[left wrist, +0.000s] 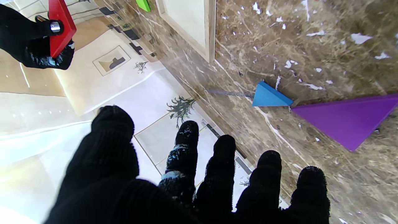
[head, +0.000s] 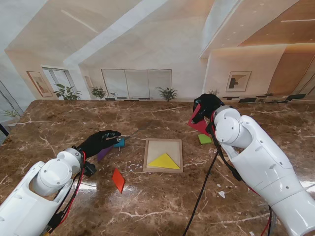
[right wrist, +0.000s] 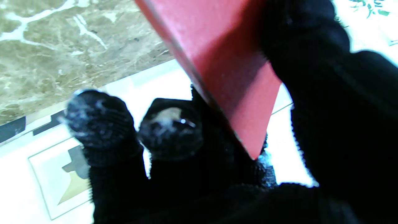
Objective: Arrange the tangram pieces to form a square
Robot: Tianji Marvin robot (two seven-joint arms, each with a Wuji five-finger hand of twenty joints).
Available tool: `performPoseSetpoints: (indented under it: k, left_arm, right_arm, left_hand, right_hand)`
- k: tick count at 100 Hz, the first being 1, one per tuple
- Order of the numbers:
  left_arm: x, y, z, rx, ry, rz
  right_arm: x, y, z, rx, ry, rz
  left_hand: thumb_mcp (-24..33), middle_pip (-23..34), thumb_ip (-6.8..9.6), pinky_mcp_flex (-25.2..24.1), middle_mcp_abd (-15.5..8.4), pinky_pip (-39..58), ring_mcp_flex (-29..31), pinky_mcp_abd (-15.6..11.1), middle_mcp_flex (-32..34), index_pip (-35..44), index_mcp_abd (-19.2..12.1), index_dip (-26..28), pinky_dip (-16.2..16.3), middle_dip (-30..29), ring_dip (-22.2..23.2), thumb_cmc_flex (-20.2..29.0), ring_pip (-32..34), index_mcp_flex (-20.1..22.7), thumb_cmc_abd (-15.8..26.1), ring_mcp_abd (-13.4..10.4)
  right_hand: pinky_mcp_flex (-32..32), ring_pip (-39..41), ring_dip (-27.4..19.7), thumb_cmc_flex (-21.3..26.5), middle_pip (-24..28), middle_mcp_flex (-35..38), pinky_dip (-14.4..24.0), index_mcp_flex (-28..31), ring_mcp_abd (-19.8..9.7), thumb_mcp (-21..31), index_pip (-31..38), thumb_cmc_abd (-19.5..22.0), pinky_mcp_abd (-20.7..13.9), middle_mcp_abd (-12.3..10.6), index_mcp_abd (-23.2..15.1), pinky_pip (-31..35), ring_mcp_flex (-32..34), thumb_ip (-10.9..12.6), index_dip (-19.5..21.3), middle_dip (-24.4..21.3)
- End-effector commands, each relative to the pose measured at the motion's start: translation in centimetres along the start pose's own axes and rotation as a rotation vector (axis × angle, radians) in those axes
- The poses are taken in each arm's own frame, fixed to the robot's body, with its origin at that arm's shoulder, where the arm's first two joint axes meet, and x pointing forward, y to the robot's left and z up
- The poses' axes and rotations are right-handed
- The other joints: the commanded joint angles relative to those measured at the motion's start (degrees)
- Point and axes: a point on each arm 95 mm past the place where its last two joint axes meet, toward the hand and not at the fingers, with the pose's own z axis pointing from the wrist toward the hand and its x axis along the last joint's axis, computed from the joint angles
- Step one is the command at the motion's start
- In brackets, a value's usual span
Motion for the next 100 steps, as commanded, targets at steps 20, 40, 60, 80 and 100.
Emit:
performPoseSetpoints:
  k: [20, 40, 60, 80, 100]
  left_arm:
    - [-0.1, 0.4, 0.1, 0.005, 0.014, 0.006]
    - [-0.4, 0.7, 0.6, 0.013, 0.015, -0.011]
    - [-0.4, 0.6, 0.6, 0.008, 0.017, -0.01]
    - [-0.7, 0.6, -0.1, 0.013, 0.017, -0.008]
    - [-0.9, 0.7, -0.5, 0.002, 0.014, -0.001]
  right_arm:
    - [3.2, -1.3, 0.2, 0.036, 0.031, 0.039]
    - [4.6, -2.7, 0.1, 0.065, 0.026, 0.054]
    - [6.5, -4.5, 0.3, 0.103, 0.032, 0.079]
    - [7.5, -6.2, 1.1, 0.133, 0.037, 0.091]
    - [7.4, -7.9, 1.8, 0.179, 0.036, 0.08]
  left_hand:
    - [-1.61, -0.1, 1.22, -0.9, -0.2, -1.83, -0.43, -1.29, 0.54, -0.58, -0.98, -1.28, 1.29, -0.3, -0.57, 1.89, -1.26, -0.26, 1.77, -1.11]
    - [-1.56, -0.1, 1.26, -0.93, -0.2, -1.85, -0.51, -1.31, 0.64, -0.6, -0.87, -1.28, 1.28, -0.29, -0.6, 2.03, -1.3, -0.09, 1.69, -1.04]
    - [-1.6, -0.09, 1.23, -0.92, -0.15, -1.82, -0.44, -1.28, 0.63, -0.65, -0.91, -1.29, 1.3, -0.27, -0.59, 1.97, -1.27, -0.06, 1.72, -1.02]
    - [-1.6, -0.12, 1.23, -0.92, -0.31, -1.82, -0.44, -1.3, 0.63, -0.67, -0.98, -1.27, 1.3, -0.28, -0.59, 2.02, -1.27, -0.09, 1.72, -1.1]
    - [-1.66, -0.17, 1.23, -0.85, -0.3, -1.8, -0.4, -1.27, 0.6, -0.64, -1.14, -1.25, 1.3, -0.29, -0.59, 1.92, -1.26, -0.08, 1.77, -1.09]
  right_hand:
    - [2.13, 2.63, 0.88, 3.76, 5.66, 4.7, 0.5, 5.29, -5.03, 3.91, 3.71, 2.54, 1.96, 2.17, 0.44, 2.56, -1.28, 3.39, 0.74, 0.56]
    - [2.03, 2.62, 0.81, 3.84, 5.49, 4.69, 0.4, 4.99, -4.88, 3.67, 3.68, 3.06, 2.21, 2.18, 0.62, 2.43, -1.29, 3.51, 0.91, 0.34]
    - [2.06, 2.64, 0.76, 3.79, 5.44, 4.7, 0.39, 4.83, -4.96, 3.55, 3.64, 3.28, 2.21, 2.12, 0.69, 2.46, -1.28, 3.6, 1.03, 0.27]
    - [2.0, 2.59, 0.68, 3.54, 5.25, 4.65, 0.29, 4.44, -5.1, 3.53, 3.72, 3.85, 1.96, 1.85, 0.41, 2.37, -1.28, 3.68, 1.32, 0.15]
    - [1.79, 2.46, 0.56, 3.42, 4.93, 4.59, 0.18, 3.56, -5.1, 3.43, 4.01, 4.76, 1.87, 1.56, -0.12, 2.14, -1.29, 3.83, 1.84, 0.1]
